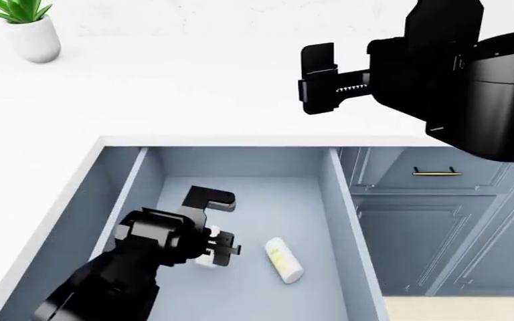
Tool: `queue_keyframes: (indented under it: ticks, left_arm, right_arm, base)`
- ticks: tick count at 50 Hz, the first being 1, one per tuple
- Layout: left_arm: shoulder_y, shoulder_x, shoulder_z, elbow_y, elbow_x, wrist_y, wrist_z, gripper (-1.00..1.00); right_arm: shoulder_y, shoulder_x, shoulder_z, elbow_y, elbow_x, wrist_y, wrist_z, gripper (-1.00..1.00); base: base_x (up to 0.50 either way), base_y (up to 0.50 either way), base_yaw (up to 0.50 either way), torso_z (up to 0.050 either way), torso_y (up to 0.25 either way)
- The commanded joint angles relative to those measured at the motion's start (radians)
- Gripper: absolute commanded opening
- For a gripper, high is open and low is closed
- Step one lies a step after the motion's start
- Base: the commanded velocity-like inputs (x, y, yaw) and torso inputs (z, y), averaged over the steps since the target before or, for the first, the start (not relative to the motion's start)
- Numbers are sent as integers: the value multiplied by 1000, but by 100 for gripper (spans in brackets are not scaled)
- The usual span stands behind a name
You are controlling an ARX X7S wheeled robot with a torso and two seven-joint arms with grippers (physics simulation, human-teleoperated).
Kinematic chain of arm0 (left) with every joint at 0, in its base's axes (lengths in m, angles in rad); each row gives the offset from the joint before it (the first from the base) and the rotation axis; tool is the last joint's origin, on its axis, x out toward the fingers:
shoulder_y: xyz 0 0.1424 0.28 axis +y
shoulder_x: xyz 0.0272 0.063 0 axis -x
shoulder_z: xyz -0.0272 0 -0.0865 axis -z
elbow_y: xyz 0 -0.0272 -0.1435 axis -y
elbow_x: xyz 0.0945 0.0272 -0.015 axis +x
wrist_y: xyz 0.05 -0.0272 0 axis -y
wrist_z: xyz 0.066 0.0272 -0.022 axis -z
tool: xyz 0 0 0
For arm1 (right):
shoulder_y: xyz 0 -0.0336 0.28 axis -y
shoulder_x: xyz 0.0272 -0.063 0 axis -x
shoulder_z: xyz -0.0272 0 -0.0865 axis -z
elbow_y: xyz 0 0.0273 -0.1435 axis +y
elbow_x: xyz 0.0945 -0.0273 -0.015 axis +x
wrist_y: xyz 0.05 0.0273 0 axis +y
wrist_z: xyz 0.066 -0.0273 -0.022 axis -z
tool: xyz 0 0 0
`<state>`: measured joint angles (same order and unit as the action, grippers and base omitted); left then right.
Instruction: Pick and place the shaker into the drawer. Then close the cabinet.
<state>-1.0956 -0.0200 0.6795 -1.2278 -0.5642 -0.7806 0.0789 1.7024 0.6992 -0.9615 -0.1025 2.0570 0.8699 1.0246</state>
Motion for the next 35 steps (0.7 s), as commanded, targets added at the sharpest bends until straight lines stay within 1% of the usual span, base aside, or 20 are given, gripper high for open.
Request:
queue_keyframes:
  ticks: [1,5,7,8,11,14,15,16,18,22,26,29,31,35]
  left_arm:
    - [19,19,-81,-81,95,5,47,-100]
    - [16,19,-101,-81,114,0,49,-100]
    - [12,19,-92,-80,109,-8,57,-100]
    - [8,19,-89,-80,106,-12,60,100]
    - [-11,19,-65,-80,93,-12,66,100]
    - [-43,18,-12,-58,71,-8,69,100]
    - [-35,1,-11,13,65,-41,49,100]
    - [0,-47,-24,163,36,-126,6,100]
    - [54,-115,-42,444,-7,-250,-66,100]
    - [113,-194,-87,780,-54,-363,-185,100]
    - [136,-235,-155,1026,-95,-424,-284,100]
    - [138,-248,-215,1182,-130,-474,-354,100]
    - [123,-254,-225,1232,-127,-503,-395,100]
    - [95,-262,-248,1283,-140,-560,-433,100]
  right_arm:
    - [-10,-2,-2,-4,-5,-5,-5,100]
    - [-14,-1,-2,-5,-8,-9,-6,100]
    - [-15,-2,-2,-6,-7,-10,-6,100]
    - [-16,-2,-2,-7,-7,-10,-5,100]
    - [-20,-3,-2,-12,-8,-14,-4,100]
    - [-25,-4,-3,-12,-11,-18,-7,100]
    - [-26,-5,-3,-12,-11,-19,-7,100]
    - [-26,-5,-2,-14,-11,-20,-7,100]
    - [-28,-5,-1,-17,-11,-22,-7,100]
    - [-29,-3,1,-26,-5,-25,-1,100]
    - [-27,0,3,-31,2,-27,4,100]
    - [-29,0,4,-36,2,-30,7,100]
    - [-33,-1,2,-39,0,-32,9,100]
    - [-41,1,1,-50,0,-36,10,100]
  base:
    - [0,0,0,0,0]
    - [0,0,0,0,0]
    - [0,0,1,0,0]
    - [0,0,0,0,0]
    - [0,0,0,0,0]
    - [0,0,0,0,0]
    - [0,0,0,0,0]
    - [0,0,0,0,0]
    - [0,0,0,0,0]
    - [0,0,0,0,0]
    - [0,0,0,0,0]
    - [0,0,0,0,0]
    - [0,0,0,0,0]
    - [0,0,0,0,0]
